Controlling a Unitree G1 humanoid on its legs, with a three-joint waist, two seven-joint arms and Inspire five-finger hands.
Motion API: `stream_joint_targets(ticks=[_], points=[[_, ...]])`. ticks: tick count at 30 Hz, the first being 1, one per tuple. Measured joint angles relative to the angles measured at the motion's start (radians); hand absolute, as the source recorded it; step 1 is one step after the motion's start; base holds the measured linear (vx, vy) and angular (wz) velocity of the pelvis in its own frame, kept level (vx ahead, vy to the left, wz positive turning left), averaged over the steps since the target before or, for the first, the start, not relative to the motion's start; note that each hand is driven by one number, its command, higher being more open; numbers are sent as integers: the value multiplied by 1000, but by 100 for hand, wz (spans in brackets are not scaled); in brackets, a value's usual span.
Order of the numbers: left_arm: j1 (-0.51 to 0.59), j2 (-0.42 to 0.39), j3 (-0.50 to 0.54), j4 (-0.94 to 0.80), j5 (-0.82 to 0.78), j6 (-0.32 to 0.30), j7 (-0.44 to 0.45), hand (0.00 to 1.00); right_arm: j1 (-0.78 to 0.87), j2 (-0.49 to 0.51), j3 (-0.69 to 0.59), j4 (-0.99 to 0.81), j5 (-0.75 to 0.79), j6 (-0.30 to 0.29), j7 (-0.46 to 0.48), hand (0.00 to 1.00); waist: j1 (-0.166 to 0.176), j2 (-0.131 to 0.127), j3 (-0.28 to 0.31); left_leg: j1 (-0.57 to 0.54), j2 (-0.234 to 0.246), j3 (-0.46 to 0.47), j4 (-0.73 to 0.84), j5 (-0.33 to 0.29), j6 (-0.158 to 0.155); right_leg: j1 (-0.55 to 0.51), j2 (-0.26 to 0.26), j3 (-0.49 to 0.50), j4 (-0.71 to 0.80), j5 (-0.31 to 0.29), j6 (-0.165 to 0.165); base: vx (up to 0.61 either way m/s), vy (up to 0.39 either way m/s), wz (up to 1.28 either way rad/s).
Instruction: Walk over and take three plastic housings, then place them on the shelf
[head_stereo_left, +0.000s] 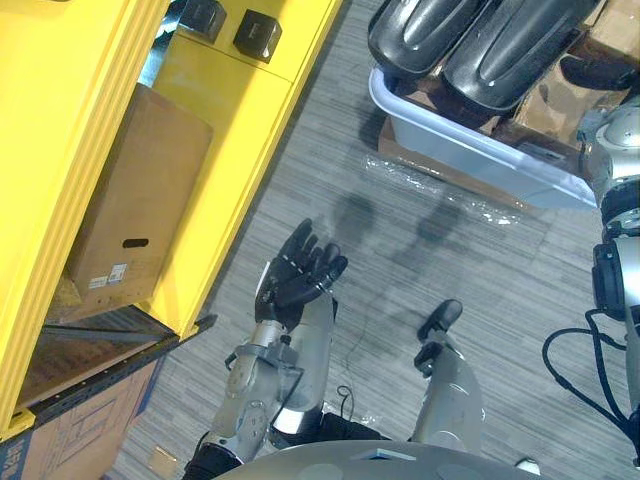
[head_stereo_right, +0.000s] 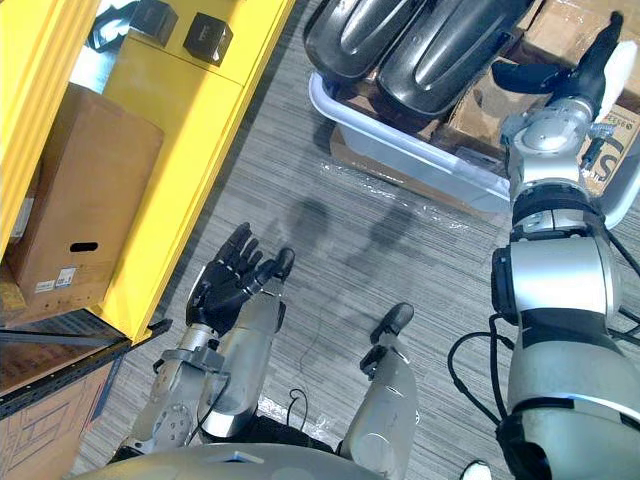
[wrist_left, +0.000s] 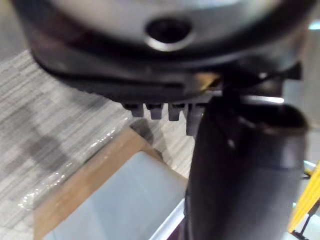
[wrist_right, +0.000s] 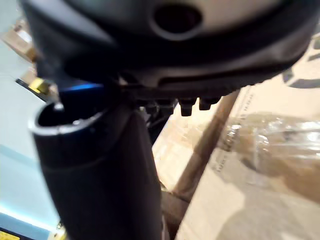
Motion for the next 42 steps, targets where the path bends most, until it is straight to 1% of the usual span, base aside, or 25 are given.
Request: stream_joint_targets(ticks=[1, 3, 6, 9, 11, 12, 13, 15, 16, 19, 20, 21, 22, 26, 27, 30, 32, 34, 37, 38, 39, 41, 42], points=[[0, 0, 1, 0, 0, -1, -1, 100, -3, 0, 0, -8, -8, -5, -27, 100, 0, 0, 0, 0, 2, 0, 2, -1, -1, 1, 1, -3, 1, 0, 0, -7, -31, -2], [5, 0, 8, 0, 0, -6, -13, 100, -32, 0, 0, -15, -36, -11, -120, 100, -4, -4, 3, 5, 8, 0, 11, -5, -4, 9, 7, -4, 3, -2, -3, -13, -26, -4], [14, 3, 18, -3, -6, -15, -24, 100, -54, -5, 0, -17, -42, -12, -210, 100, -7, -15, 9, 30, 20, 0, 11, -11, -9, 23, 17, -4, 2, -8, -11, -38, -31, -5], [23, 7, 28, -5, -38, -15, -39, 100, -55, -12, 0, -36, -47, -26, -255, 100, -11, -18, 11, 65, 29, 4, 3, -12, -12, 48, 22, -4, 6, -19, -14, -8, -41, -5], [49, 9, 40, -21, -44, -15, -48, 100, -60, -12, 2, -71, -54, -40, -270, 100, -27, -25, 15, 95, 33, 9, -12, -11, -13, 64, 23, -2, 14, -29, -13, 19, -50, -6], [68, 13, 46, -39, -45, -14, -55, 100, -64, -15, 5, -95, -54, -53, -270, 100, -34, -30, 18, 109, 35, 15, -22, -10, -14, 70, 24, 1, 14, -31, -13, 30, -32, -9], [75, 16, 46, -47, -45, -13, -58, 100, -69, -19, 10, -101, -54, -57, -266, 100, -34, -32, 19, 115, 36, 19, -25, -10, -15, 71, 25, 5, 13, -31, -13, 31, -22, -13], [82, 19, 46, -65, -45, -9, -63, 100, -89, -42, 35, -114, -50, -56, -227, 100, -37, -34, 20, 119, 40, 25, -26, -10, -15, 71, 28, 10, 13, -31, -14, 31, -18, -10], [82, 19, 50, -75, -44, -6, -63, 100, -89, -55, 49, -122, -48, -55, -185, 100, -36, -36, 20, 120, 44, 26, -28, -10, -15, 72, 32, 10, 14, -30, -14, 41, -30, -6], [81, 21, 59, -83, -43, 11, -63, 100, -87, -52, 81, -119, -31, -39, -78, 100, -35, -41, 23, 128, 52, 28, -37, -9, -16, 81, 40, 9, 14, -30, -14, 46, -33, -4], [81, 22, 60, -84, -43, 18, -63, 100, -86, -43, 82, -113, -28, -32, -40, 100, -34, -42, 23, 128, 54, 28, -38, -8, -16, 81, 41, 7, 14, -30, -14, 43, -25, -1], [80, 23, 60, -84, -43, 24, -63, 100, -86, -37, 82, -108, -21, -30, -22, 100, -32, -42, 23, 128, 55, 27, -39, -8, -16, 82, 42, 6, 14, -30, -14, 0, 0, 0], [80, 28, 60, -83, -42, 33, -63, 100, -86, -15, 82, -86, -11, -28, 14, 100, -29, -45, 25, 128, 56, 26, -40, -8, -17, 82, 43, 4, 14, -30, -14, 0, 0, 0], [80, 29, 59, -83, -39, 47, -62, 100, -76, 30, 101, -41, 2, -15, 73, 100, -16, -50, 27, 123, 57, 17, -43, -6, -19, 84, 43, -9, 13, -34, -17, 0, -10, 7], [80, 30, 58, -83, -39, 48, -62, 100, -60, 33, 108, -41, 2, -15, 90, 100, -4, -50, 27, 116, 56, 5, -47, -1, -20, 83, 43, -21, 14, -36, -18, -4, -27, 21], [81, 36, 58, -77, -39, 48, -61, 100, -51, 41, 119, -41, 1, -1, 104, 100, 7, -50, 27, 112, 49, -16, -77, 21, -20, 82, 36, -43, 18, -42, -17, -1, -27, 24], [81, 36, 58, -64, -39, 48, -62, 100, -51, 51, 120, -41, -2, 23, 100, 100, 14, -50, 28, 112, 45, -23, -82, 24, -20, 82, 30, -50, 25, -47, -15, 0, -16, 15], [81, 36, 56, -45, -40, 47, -62, 100, -50, 65, 120, -37, -9, 62, 82, 100, 23, -50, 28, 112, 40, -28, -84, 26, -19, 81, 23, -55, 35, -55, -13, -3, -9, 11], [81, 36, 54, -31, -39, 47, -62, 100, -47, 68, 120, -26, -37, 117, 61, 100, 26, -50, 28, 111, 32, -36, -95, 34, -17, 77, 13, -62, 45, -61, -11, -15, -11, 11], [81, 36, 54, -30, -39, 47, -62, 100, -47, 69, 120, -22, -38, 144, 56, 100, 28, -50, 28, 111, 30, -35, -96, 34, -17, 72, 11, -62, 46, -61, -11, -37, -10, 3], [81, 36, 54, -30, -39, 47, -62, 100, -47, 69, 120, -19, -38, 156, 52, 100, 28, -50, 28, 111, 30, -35, -96, 34, -17, 72, 11, -62, 46, -61, -11, -32, -10, 0], [81, 36, 54, -23, -39, 46, -62, 100, -46, 69, 120, -5, -38, 206, 33, 100, 27, -50, 28, 111, 30, -35, -97, 34, -17, 70, 11, -62, 45, -61, -11, 0, 0, 0], [82, 36, 54, -21, -39, 46, -62, 100, -45, 69, 120, -2, -38, 217, 30, 100, 26, -50, 28, 111, 30, -34, -97, 34, -17, 70, 11, -62, 45, -61, -11, 0, 0, 0]])
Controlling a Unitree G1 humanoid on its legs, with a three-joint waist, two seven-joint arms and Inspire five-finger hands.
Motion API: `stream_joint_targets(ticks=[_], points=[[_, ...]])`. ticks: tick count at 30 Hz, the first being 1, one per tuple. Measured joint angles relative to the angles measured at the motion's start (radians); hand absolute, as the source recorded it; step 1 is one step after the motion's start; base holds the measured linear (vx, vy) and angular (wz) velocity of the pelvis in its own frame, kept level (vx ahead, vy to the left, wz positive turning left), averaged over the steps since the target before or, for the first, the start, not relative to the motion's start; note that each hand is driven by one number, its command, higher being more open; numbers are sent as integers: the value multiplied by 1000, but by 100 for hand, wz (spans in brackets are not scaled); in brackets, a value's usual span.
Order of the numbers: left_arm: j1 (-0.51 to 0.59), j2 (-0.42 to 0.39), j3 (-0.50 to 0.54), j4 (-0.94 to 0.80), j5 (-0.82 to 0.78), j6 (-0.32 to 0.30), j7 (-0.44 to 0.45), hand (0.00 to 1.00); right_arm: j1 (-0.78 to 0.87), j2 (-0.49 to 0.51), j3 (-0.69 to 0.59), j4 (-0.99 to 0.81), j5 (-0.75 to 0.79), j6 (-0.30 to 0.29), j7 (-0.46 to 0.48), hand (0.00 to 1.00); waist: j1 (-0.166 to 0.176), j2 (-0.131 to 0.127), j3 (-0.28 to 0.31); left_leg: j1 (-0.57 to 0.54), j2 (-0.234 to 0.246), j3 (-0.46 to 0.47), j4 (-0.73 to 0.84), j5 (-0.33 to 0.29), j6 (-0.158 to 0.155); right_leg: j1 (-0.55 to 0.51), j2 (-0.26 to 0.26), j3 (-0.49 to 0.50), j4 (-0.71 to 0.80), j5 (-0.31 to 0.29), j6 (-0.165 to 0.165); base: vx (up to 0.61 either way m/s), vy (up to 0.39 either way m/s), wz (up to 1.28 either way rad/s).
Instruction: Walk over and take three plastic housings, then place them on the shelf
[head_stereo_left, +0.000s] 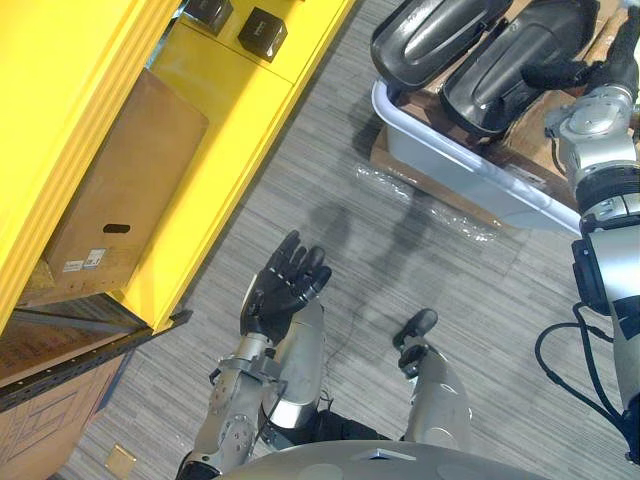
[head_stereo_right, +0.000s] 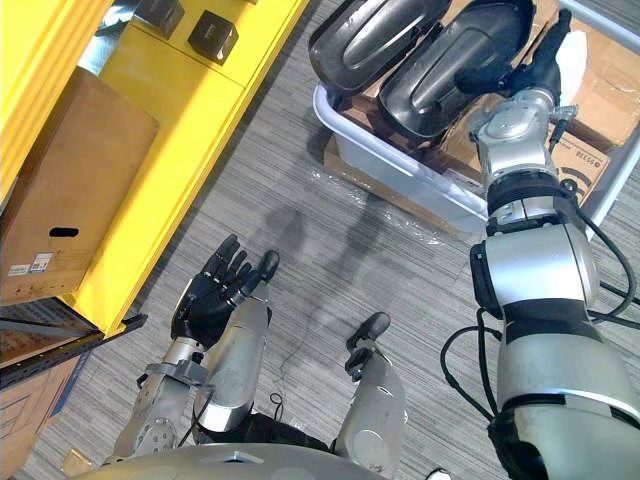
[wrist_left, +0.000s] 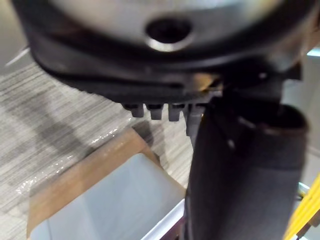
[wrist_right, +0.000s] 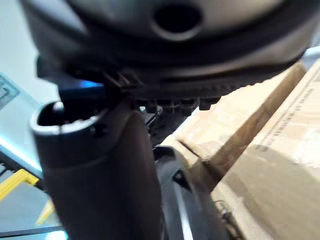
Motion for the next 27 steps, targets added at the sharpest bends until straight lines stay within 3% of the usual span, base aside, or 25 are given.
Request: stream_joint_targets(ticks=[10, 11, 16, 22, 27], points=[[1, -2, -26, 19, -4, -11, 1, 100, 4, 0, -1, 19, -1, 110, -26, 100, -4, 0, 0, 0, 4, 16, -13, 3, 0, -17, 2, 15, -1, 0, 0, 3, -18, -4], [1, -2, -26, 19, -4, -11, 2, 100, 4, 0, -1, 26, -1, 118, -6, 0, -3, 0, 0, 1, 5, 17, -13, 3, 0, -18, 2, 16, -1, 0, 0, 9, -22, -3], [0, -4, -26, 23, -4, -12, 4, 100, 11, 1, -2, 29, -12, 157, 101, 0, -5, 0, 0, 2, 5, 20, -13, 3, 0, -19, 2, 18, -2, 0, 0, 0, 0, 0], [0, -10, -22, 77, -5, -18, 8, 100, 11, -29, 0, 39, -123, 192, 101, 0, -4, -1, -1, 3, 6, 18, -13, 3, 1, -17, 3, 15, -7, 0, 0, 0, 0, 0], [1, -11, -14, 75, -5, -19, 8, 100, 28, -33, 0, 56, -141, 220, 157, 0, -4, -2, -1, 6, 5, 17, -14, 3, 1, -10, 4, 12, -13, 0, 0, 0, 0, 0]])
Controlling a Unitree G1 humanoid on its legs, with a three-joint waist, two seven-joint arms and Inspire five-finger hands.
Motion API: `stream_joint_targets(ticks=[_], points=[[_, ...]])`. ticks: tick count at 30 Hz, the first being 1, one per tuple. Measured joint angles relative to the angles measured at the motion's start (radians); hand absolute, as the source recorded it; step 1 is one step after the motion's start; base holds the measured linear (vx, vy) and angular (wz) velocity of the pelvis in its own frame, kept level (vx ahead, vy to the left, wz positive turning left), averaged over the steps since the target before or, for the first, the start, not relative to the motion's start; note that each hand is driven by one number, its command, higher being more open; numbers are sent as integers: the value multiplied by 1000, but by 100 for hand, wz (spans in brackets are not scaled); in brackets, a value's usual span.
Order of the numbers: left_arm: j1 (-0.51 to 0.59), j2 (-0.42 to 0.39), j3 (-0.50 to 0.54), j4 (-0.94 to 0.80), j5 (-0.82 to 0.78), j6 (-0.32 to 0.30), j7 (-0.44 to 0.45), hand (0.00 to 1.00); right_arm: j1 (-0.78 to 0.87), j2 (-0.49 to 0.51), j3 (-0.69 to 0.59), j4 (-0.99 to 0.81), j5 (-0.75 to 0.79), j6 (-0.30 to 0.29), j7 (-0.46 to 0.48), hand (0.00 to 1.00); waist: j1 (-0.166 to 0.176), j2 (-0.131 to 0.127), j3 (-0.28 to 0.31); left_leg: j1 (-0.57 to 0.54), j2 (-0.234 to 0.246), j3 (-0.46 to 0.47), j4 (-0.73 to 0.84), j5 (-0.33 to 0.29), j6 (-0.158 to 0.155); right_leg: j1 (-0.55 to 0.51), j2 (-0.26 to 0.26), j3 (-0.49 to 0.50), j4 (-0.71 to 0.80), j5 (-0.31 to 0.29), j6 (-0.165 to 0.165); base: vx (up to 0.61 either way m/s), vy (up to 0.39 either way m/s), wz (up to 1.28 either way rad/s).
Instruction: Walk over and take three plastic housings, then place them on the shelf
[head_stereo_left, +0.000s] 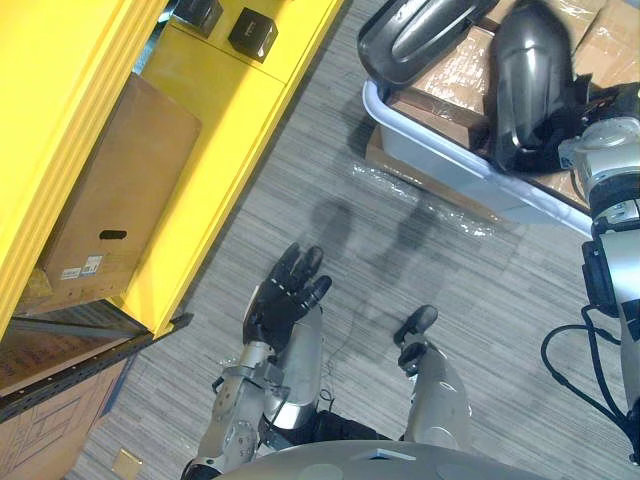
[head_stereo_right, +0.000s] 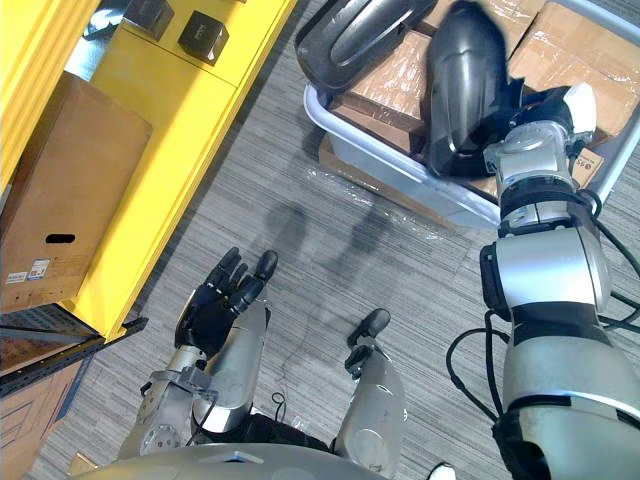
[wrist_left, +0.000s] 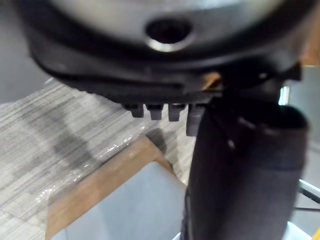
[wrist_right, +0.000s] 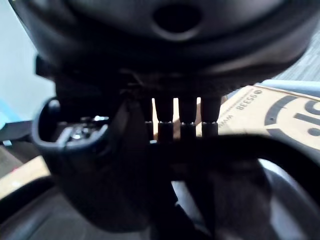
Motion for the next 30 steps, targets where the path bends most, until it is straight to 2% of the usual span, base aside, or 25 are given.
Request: stream_joint_targets(ticks=[6, 10, 16, 19, 22, 24, 27, 30], points=[[2, 0, 34, -44, -1, 0, -8, 100, 4, 32, -52, 18, 23, -6, -2, 0, 2, -1, 0, 26, 1, 1, -5, -1, 1, 29, 1, -3, -7, -1, 1, -5, -2, 1], [9, 5, 66, -84, -6, 0, -19, 100, 13, 33, -53, 21, 9, -14, -65, 0, 1, -3, -1, 31, 2, 1, -5, 0, 1, 43, 5, -9, -21, 5, 6, -14, -6, 2], [12, 22, 99, -152, -4, 2, -40, 100, 73, 34, -52, -55, -46, -53, -167, 0, -4, -27, -1, 84, 20, 19, -18, -1, 1, 96, 24, 2, -41, 13, 6, 33, -29, -8], [10, 28, 117, -200, -4, 34, -48, 100, 107, 44, -56, -112, -58, -74, -225, 0, -25, -48, -6, 105, 30, 29, -22, -4, 1, 114, 35, 5, -58, 15, 4, -9, -22, -8], [-9, 56, 115, -201, 0, 99, -48, 100, 161, 70, -92, -197, -73, -85, -276, 0, -40, -71, -15, 143, 39, 48, -38, -6, 1, 141, 42, 5, -83, 19, 6, -13, -12, -13], [-16, 61, 115, -201, -6, 149, -48, 100, 230, 102, -100, -260, -86, -100, -287, 0, -60, -102, -56, 152, 40, 54, -39, -15, 1, 154, 44, 4, -99, 23, 4, 23, 2, -5], [-65, 56, 110, -205, -49, 229, -48, 100, 300, 132, -115, -329, -99, -119, -306, 0, -72, -125, -99, 159, 48, 67, -39, -19, 0, 180, 58, 10, -139, 47, 6, 94, -6, -9], [-110, 45, 107, -216, -92, 297, -49, 100, 355, 191, -141, -422, -137, -142, -333, 0, -97, -127, -135, 170, 55, 82, -43, -22, -2, 206, 73, 17, -193, 73, 8, 28, -7, -12]])
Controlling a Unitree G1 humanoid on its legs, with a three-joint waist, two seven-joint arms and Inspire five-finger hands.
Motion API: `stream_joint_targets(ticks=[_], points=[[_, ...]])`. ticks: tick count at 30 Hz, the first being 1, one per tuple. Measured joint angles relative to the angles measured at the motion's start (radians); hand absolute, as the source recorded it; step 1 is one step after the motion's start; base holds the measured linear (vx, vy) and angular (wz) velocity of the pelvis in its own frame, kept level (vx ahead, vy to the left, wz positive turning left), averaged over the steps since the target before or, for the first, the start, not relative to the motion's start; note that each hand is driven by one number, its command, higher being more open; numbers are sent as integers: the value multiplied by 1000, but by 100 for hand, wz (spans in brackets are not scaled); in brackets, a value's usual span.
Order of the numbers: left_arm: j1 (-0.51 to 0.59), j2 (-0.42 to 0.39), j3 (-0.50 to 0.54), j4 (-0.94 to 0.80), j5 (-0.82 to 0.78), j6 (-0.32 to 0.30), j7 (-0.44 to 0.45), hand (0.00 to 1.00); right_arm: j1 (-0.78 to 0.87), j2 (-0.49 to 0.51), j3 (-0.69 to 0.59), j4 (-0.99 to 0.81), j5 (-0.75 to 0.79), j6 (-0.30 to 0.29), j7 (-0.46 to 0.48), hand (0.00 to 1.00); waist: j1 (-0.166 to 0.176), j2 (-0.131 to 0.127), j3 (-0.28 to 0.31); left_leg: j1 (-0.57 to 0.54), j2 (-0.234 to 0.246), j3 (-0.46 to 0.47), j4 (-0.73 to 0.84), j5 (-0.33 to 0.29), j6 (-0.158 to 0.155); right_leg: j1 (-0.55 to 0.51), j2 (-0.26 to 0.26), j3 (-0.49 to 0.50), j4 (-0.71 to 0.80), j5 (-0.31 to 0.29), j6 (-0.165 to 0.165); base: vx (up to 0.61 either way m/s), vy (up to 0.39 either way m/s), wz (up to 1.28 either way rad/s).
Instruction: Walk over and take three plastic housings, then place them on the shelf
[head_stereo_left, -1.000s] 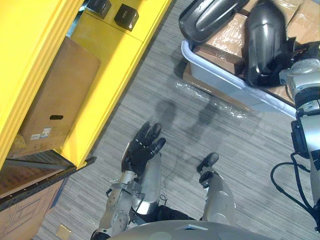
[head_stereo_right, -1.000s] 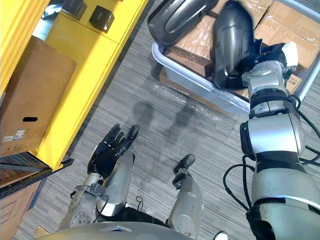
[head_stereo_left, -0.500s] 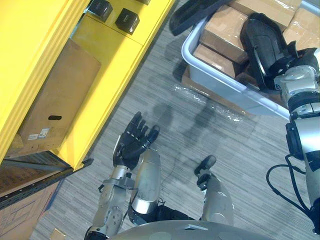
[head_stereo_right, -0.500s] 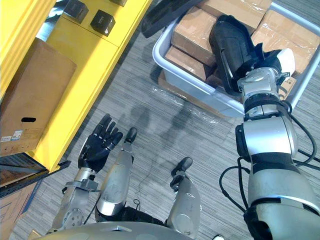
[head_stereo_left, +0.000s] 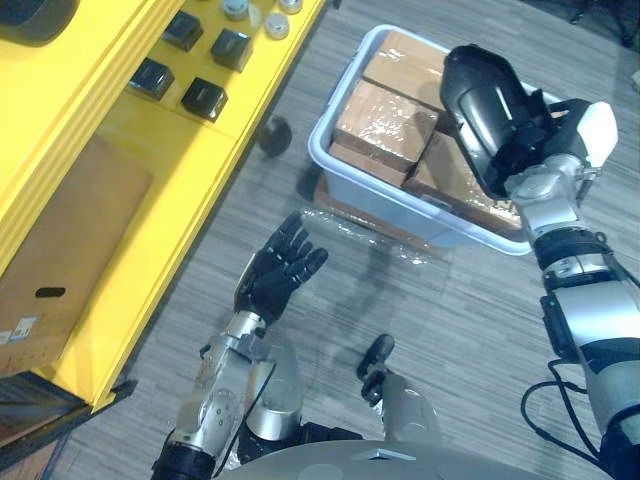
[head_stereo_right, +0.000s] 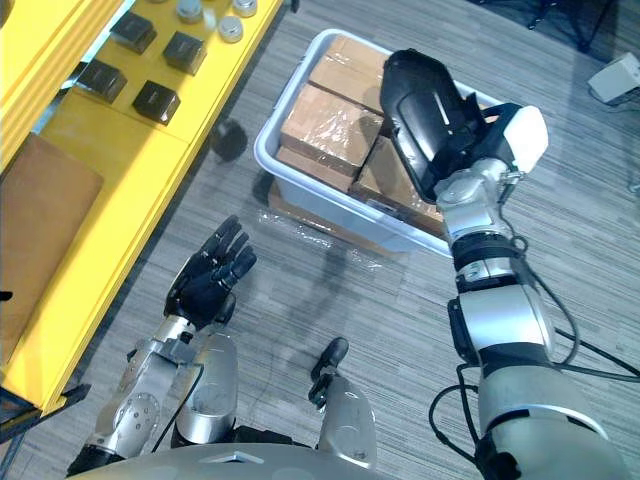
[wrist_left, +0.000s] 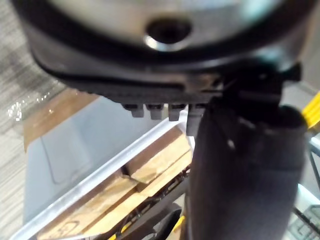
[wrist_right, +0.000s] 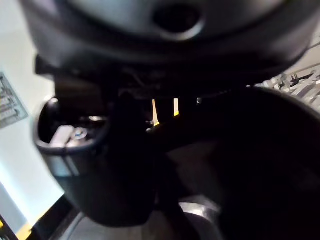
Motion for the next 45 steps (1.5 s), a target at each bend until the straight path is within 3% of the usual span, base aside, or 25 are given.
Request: stream_joint_targets(ticks=[4, 7, 14, 21, 27, 33, 34, 38, 45], points=[[-43, -6, -30, 2, -38, 38, 9, 100, 101, 78, 0, -178, -76, -26, -17, 0, -19, -2, -36, 50, 13, 39, -22, -7, -5, 41, 19, 28, -63, 30, 0, 13, -1, -25], [-69, -9, -67, 3, -63, 49, 29, 100, 190, 148, 0, -319, -127, -57, -18, 0, -40, -9, -97, 85, 15, 76, -48, -7, -6, 65, 26, 54, -116, 57, 1, 26, 0, -30], [-207, -29, -96, 47, -63, 47, 117, 100, 317, 244, 54, -572, -218, -160, -16, 0, -99, -18, -212, 175, 17, 166, -103, -11, -8, 93, 34, 131, -166, 84, 3, 34, 3, -31], [-288, -50, -157, 71, -53, 5, 201, 100, 395, 274, 113, -626, -222, -269, 22, 0, -137, -15, -274, 213, 15, 205, -114, -16, -7, 97, 33, 170, -167, 90, 4, 1, 7, -17], [-290, -74, -171, 81, -18, -15, 251, 100, 449, 309, 197, -625, -199, -303, 59, 0, -151, 3, -291, 222, 15, 213, -114, -17, -7, 98, 33, 181, -168, 94, 3, -13, 2, -5], [-291, -76, -194, 81, 18, -83, 403, 100, 487, 349, 247, -615, -115, -323, 65, 0, -153, 33, -325, 222, 13, 214, -116, -17, -8, 96, 32, 181, -173, 94, 3, 0, 0, 0], [-291, -80, -195, 81, 24, -99, 443, 0, 487, 359, 254, -603, -105, -323, 67, 0, -154, 33, -331, 222, 13, 215, -116, -17, -8, 96, 31, 181, -173, 94, 3, 0, 0, 0], [-292, -106, -179, 81, 22, -172, 571, 0, 497, 390, 260, -577, -92, -323, 65, 0, -160, 30, -337, 222, 12, 218, -115, -17, -8, 96, 30, 181, -173, 94, 3, 0, 0, 0], [-292, -137, -79, 162, 14, -281, 624, 0, 504, 420, 324, -567, -68, -326, 49, 0, -175, 28, -338, 222, 12, 216, -115, -18, -9, 95, 30, 181, -174, 94, 3, 0, 0, 0]])
